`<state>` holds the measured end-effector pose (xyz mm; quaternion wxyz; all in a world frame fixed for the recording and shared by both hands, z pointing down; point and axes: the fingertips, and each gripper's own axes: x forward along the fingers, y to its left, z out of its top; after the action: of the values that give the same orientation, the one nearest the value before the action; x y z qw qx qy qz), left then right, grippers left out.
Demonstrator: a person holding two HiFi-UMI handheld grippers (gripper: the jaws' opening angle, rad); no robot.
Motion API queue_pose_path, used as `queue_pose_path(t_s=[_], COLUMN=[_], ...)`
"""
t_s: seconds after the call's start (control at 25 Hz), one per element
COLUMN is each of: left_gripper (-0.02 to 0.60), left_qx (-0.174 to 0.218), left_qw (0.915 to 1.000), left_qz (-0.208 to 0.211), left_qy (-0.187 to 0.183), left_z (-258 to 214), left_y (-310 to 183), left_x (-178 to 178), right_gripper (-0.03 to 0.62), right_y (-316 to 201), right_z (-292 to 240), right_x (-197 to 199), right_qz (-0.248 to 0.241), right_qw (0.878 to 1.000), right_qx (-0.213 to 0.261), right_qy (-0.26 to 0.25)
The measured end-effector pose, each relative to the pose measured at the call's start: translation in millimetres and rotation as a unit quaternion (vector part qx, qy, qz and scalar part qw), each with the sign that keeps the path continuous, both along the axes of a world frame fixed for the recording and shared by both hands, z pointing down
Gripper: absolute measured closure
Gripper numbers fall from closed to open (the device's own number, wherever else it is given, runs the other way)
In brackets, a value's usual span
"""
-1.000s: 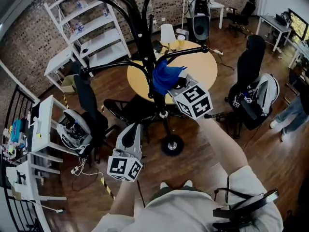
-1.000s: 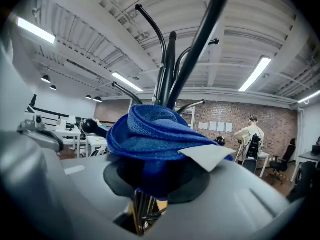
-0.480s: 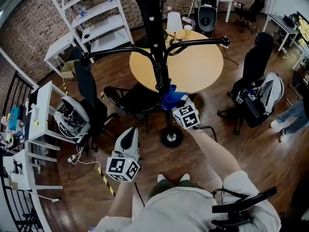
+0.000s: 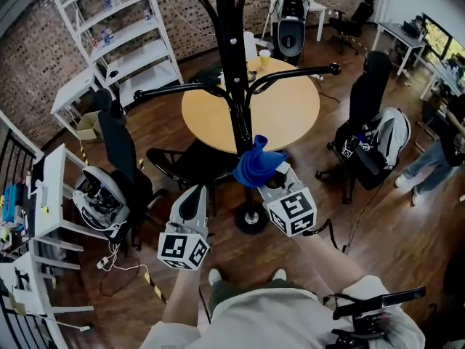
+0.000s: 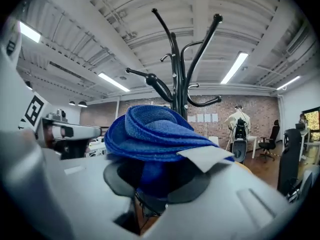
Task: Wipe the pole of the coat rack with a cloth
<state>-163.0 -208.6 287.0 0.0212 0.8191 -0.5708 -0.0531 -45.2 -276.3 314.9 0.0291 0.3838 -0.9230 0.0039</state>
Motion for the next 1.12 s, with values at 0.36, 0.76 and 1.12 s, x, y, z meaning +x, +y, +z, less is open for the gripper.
queue_pose_path(t_s=[0.36, 0.76, 1.12], left_gripper=[0.580, 0.580, 0.580], left_qx=[0.003, -0.005, -0.041], left_qw=[0.9921, 0.9761, 0.9761], left_qz=[0.126, 0.217, 0.212], left_qy=[0.002, 0.009, 0.022], left_z=[-14, -7, 9], left_y=[-4, -3, -3], left_x=[-64, -101, -125], right_gripper=[0.493, 0.493, 0.493], right_y=[21, -47, -86], right_z=[0, -65, -34], right_x=[-48, -64, -43], right_qz=[0.169, 0.309, 0.382], right_qw=[0.985, 0.949, 0.924], right_qx=[-0.015, 0.005, 0.010], right_qy=[-0.027, -0.066, 0.017])
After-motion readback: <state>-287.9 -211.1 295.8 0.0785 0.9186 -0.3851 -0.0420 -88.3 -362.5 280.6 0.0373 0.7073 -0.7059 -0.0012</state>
